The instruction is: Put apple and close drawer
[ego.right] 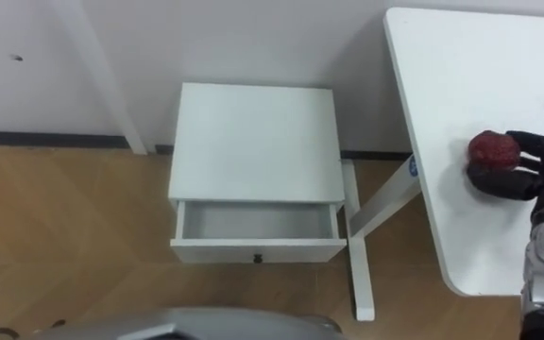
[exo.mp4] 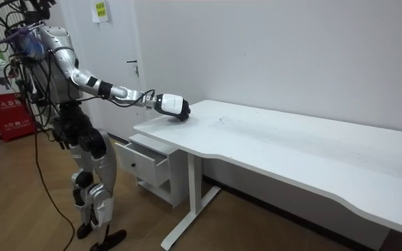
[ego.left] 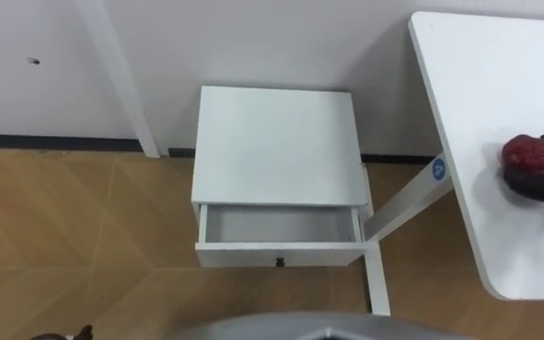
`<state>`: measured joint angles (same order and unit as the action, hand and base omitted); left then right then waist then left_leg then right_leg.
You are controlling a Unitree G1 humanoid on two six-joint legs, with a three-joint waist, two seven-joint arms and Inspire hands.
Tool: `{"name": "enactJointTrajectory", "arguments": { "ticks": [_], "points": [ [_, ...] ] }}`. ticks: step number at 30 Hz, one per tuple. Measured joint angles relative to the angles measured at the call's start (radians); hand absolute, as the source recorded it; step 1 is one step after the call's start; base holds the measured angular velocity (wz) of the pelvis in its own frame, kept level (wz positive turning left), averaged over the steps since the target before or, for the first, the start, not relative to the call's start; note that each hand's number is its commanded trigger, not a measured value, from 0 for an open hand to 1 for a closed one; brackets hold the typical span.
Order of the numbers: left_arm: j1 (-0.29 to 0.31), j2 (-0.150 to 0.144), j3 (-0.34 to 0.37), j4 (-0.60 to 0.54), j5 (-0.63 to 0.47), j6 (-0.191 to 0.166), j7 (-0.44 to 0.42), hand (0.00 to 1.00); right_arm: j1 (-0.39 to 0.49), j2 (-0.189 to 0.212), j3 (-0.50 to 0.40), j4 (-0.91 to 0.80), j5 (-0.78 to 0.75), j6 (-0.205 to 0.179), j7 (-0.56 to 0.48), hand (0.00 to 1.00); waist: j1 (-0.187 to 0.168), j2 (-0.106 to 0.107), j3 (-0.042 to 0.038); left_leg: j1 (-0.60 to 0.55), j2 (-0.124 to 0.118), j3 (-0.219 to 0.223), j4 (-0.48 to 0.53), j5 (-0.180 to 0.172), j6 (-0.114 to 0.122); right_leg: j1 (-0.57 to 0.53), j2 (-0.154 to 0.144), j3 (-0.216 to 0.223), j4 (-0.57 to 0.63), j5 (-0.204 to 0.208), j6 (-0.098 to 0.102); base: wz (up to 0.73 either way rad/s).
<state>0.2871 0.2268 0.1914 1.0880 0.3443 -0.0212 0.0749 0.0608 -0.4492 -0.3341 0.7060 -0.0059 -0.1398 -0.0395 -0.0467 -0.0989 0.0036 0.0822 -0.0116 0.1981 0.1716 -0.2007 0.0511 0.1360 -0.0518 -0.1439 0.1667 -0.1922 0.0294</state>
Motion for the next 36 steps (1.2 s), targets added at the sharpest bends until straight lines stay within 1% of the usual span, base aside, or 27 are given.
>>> {"name": "enactJointTrajectory", "arguments": {
  "ticks": [7,10,13,14,16,18,20,21,23,24,25,27,30,34,35,36],
  "points": [
    [0.000,0.002,0.000,0.004,0.000,0.000,0.000,0.00,0.000,0.000,0.008,-0.007,-0.009,0.000,0.023,1.00,0.001,-0.008,-0.0006,0.000,-0.001,-0.007,-0.001,0.000,0.000,0.004,0.000,-0.007,0.000,0.000,0.000,0.03],
    [-0.001,0.004,0.001,0.003,0.003,0.000,0.000,0.00,-0.002,0.001,0.011,-0.028,-0.060,0.003,0.030,1.00,0.007,-0.008,-0.0011,0.000,-0.001,-0.006,-0.002,0.000,0.000,0.003,0.000,-0.005,0.001,0.000,0.000,-0.01],
    [-0.008,0.004,-0.001,0.003,0.021,-0.001,-0.002,0.00,-0.001,0.002,0.051,-0.077,-0.108,0.009,0.036,1.00,0.019,-0.006,-0.0005,-0.001,-0.001,-0.003,-0.001,0.000,0.000,0.000,0.000,0.000,0.000,0.000,0.000,-0.04],
    [-0.015,0.004,-0.003,0.002,0.022,-0.001,-0.005,0.00,-0.002,0.002,0.078,-0.102,-0.118,0.010,0.043,1.00,0.026,-0.003,-0.0007,0.000,-0.001,-0.003,-0.001,0.000,0.000,0.000,0.001,0.004,0.000,0.000,0.000,0.00],
    [-0.012,0.003,-0.014,-0.002,0.021,0.000,-0.010,0.00,-0.001,0.010,0.119,-0.157,-0.146,0.013,0.058,1.00,0.029,0.000,-0.0004,0.003,-0.001,-0.003,0.000,0.000,0.000,-0.001,0.000,0.005,0.000,0.000,0.000,0.00],
    [-0.016,0.001,-0.022,-0.008,0.021,0.000,-0.019,0.00,0.002,0.018,0.179,-0.242,-0.174,0.015,0.101,1.00,0.030,0.008,0.0025,0.007,-0.001,-0.004,-0.001,0.000,0.000,-0.003,0.000,0.003,0.000,0.000,0.000,0.00],
    [-0.031,-0.002,-0.025,-0.008,0.021,0.000,-0.019,0.00,0.008,0.024,0.210,-0.302,-0.204,0.029,0.130,1.00,0.040,0.009,0.0023,0.005,-0.001,-0.006,-0.001,0.000,0.000,-0.004,0.000,0.002,0.000,0.000,0.000,0.02],
    [-0.034,-0.001,-0.038,-0.008,0.022,0.000,-0.019,0.00,0.011,0.027,0.236,-0.337,-0.244,0.032,0.130,1.00,0.050,0.014,0.0033,0.002,-0.002,-0.009,0.000,0.000,0.000,-0.004,0.000,0.000,0.000,0.000,0.000,0.06],
    [-0.043,0.001,-0.057,-0.008,0.021,0.000,-0.019,0.00,0.012,0.041,0.275,-0.373,-0.287,0.032,0.129,1.00,0.056,0.019,0.0041,-0.003,-0.001,-0.013,0.002,0.000,0.000,-0.007,0.000,-0.002,0.000,0.000,0.000,0.07],
    [-0.045,0.000,-0.062,-0.008,0.021,0.000,-0.019,0.00,0.013,0.055,0.294,-0.394,-0.314,0.032,0.132,1.00,0.060,0.021,0.0037,-0.009,-0.001,-0.014,0.004,0.000,-0.001,-0.012,0.001,-0.001,0.000,0.000,0.000,0.04],
    [-0.052,-0.002,-0.063,-0.008,0.022,0.000,-0.019,0.00,0.013,0.061,0.305,-0.408,-0.327,0.034,0.135,1.00,0.068,0.021,0.0030,-0.012,-0.001,-0.014,0.005,0.000,-0.001,-0.016,0.001,-0.002,0.000,0.000,0.000,0.00],
    [-0.064,-0.004,-0.070,-0.008,0.025,0.000,-0.019,0.00,0.019,0.064,0.356,-0.481,-0.353,0.039,0.171,1.00,0.082,0.024,0.0011,-0.024,-0.001,-0.013,0.006,0.001,-0.001,-0.025,0.000,-0.008,-0.001,0.000,0.000,0.00],
    [-0.063,-0.004,-0.078,-0.008,0.045,0.000,-0.021,0.00,0.021,0.071,0.391,-0.545,-0.372,0.040,0.209,1.00,0.089,0.020,-0.0007,-0.025,-0.002,-0.019,0.008,0.001,-0.001,-0.019,-0.001,-0.010,-0.001,0.000,0.000,0.08],
    [-0.062,-0.003,-0.082,-0.008,0.044,0.000,-0.022,0.00,0.022,0.093,0.395,-0.564,-0.379,0.046,0.239,1.00,0.093,0.011,-0.0055,-0.026,-0.004,-0.041,0.011,0.001,-0.001,-0.015,-0.002,-0.025,-0.001,0.000,0.000,0.18],
    [-0.064,-0.002,-0.095,-0.008,0.043,0.001,-0.022,0.00,0.025,0.094,0.401,-0.563,-0.380,0.047,0.242,1.00,0.101,0.013,-0.0043,-0.026,-0.004,-0.042,0.011,0.001,-0.001,-0.014,-0.002,-0.024,-0.001,0.000,0.000,0.03],
    [-0.066,-0.002,-0.102,-0.009,0.043,0.001,-0.024,0.00,0.029,0.095,0.414,-0.563,-0.380,0.054,0.243,1.00,0.110,0.011,-0.0057,-0.025,-0.003,-0.042,0.011,0.001,-0.001,-0.014,-0.001,-0.023,0.000,0.000,0.000,0.00]
  ]
}}
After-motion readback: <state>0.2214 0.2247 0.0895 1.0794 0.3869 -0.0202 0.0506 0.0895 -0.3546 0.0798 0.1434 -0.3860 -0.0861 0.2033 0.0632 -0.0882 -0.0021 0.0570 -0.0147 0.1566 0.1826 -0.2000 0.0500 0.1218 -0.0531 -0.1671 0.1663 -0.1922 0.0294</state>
